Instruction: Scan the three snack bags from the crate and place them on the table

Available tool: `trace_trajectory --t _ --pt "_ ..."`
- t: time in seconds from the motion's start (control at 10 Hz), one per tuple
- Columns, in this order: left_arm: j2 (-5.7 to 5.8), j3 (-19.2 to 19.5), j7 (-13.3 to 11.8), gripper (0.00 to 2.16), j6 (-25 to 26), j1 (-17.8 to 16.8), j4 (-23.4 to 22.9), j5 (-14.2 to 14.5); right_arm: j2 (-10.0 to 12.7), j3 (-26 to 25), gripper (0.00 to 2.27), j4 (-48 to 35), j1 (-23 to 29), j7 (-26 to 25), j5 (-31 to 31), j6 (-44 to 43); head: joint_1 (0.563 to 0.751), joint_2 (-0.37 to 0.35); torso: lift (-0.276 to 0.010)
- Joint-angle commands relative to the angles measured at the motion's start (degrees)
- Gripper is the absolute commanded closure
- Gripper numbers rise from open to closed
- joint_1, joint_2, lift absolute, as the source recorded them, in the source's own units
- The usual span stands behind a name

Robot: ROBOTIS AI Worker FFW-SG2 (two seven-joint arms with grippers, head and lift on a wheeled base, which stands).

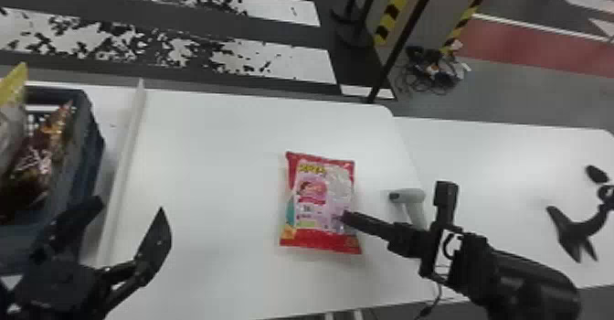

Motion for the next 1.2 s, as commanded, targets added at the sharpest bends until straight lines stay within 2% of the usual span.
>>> trace_trajectory --t 0.0,0.2,0.5,0.8,1.1 --pt "0.06 0.1 -0.1 0.02 0.0 -0.3 0.4 0.1 0.0 0.1 2.25 0.3 -0.1 0.0 0.5 -0.5 0.695 -0.268 -0.062" --pt "0.06 0.2 0.0 0.02 0.0 -0.3 0.4 0.2 -0.1 -0.1 2.25 0.4 -0.2 0.2 0.5 -0.7 0.695 -0.267 -0.062" --pt "-0.21 0.2 -0.1 0.02 0.0 0.1 0.3 0.1 -0.1 -2.0 2.25 -4.6 1.5 1.1 -2.6 2.0 0.695 -0.267 -0.062" --pt "-0.3 -0.2 0.0 0.02 0.0 0.3 0.1 -0.3 -0.1 -6.8 2.25 -9.5 3.5 2.0 -8.7 5.5 0.695 -0.273 -0.062" --pt "-0.3 -0.4 0.0 0.02 0.0 0.6 -0.2 -0.4 0.0 -11.4 2.25 -11.3 3.1 1.8 -14.1 9.0 0.695 -0.294 -0.062"
